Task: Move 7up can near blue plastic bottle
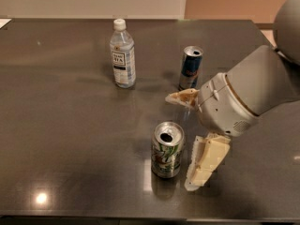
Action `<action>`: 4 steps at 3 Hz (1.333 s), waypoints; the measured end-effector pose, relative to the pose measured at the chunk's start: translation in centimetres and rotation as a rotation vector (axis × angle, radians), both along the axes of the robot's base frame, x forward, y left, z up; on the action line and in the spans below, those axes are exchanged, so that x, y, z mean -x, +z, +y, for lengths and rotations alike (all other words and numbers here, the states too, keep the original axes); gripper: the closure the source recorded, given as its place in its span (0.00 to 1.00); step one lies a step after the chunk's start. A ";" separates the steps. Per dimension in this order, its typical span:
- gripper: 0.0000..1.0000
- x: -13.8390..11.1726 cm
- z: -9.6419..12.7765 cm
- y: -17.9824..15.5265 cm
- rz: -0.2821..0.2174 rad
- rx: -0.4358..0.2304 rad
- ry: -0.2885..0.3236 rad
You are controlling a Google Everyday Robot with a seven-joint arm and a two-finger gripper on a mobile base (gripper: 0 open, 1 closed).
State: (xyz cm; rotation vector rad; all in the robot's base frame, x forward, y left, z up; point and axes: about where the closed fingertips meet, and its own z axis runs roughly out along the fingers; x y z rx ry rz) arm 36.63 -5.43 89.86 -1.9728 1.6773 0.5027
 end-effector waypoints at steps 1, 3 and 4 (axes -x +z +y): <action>0.16 0.3 0.6 -0.2 0.006 -0.010 0.014; 0.62 0.1 1.4 0.6 0.009 -0.029 0.039; 0.84 -1.1 1.7 2.1 0.001 -0.031 0.041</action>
Offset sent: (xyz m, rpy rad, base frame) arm -0.0026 0.0159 0.0003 0.0415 0.0169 0.0377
